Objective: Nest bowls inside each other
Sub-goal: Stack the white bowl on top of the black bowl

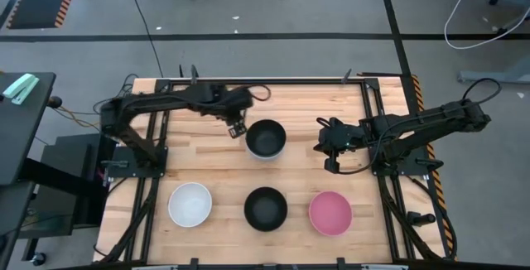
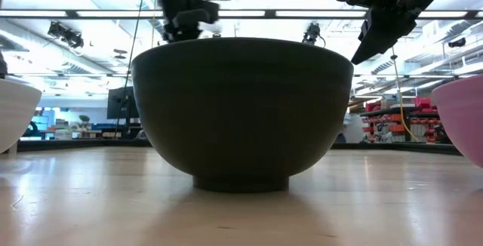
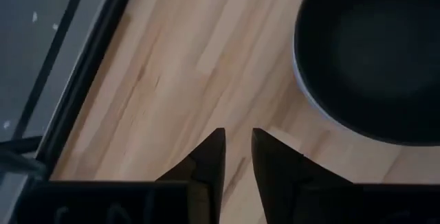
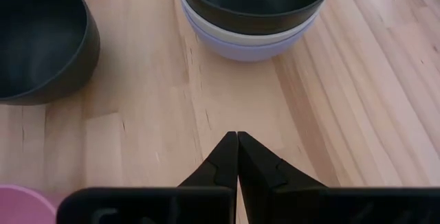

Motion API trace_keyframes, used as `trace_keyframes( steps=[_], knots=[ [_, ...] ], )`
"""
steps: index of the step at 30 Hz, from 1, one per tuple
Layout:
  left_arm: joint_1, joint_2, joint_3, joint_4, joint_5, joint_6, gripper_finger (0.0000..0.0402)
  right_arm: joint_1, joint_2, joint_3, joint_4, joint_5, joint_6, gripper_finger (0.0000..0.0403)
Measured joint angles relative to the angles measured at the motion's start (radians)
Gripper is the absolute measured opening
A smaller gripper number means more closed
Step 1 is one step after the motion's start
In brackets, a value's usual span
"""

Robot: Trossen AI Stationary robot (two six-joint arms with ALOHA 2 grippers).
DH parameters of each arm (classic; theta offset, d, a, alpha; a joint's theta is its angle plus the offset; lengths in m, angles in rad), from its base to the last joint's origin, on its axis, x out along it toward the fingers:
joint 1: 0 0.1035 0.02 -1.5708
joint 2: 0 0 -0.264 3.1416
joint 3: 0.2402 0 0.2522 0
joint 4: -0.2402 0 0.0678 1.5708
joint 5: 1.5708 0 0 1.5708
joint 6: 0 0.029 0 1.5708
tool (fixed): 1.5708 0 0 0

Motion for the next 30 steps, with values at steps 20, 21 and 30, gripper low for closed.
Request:
trace_keyframes(
  steps=[20,21,30],
  knots=[
    [-0.118,-0.502,-0.524,-0.041,0.161,-0.464,0.0078,0.0,0.0,0.0,-0.089,-0.077,0.228,0.0014],
    [-0.134,-0.508,-0.532,-0.044,0.182,-0.487,0.0077,0.0,0.0,0.0,-0.101,-0.088,0.245,0.0014],
    [-0.31,-0.513,-0.546,-0.123,0.203,-0.609,0.0079,0.064,0.0,0.0,-0.169,-0.141,0.402,0.0014]
  ],
)
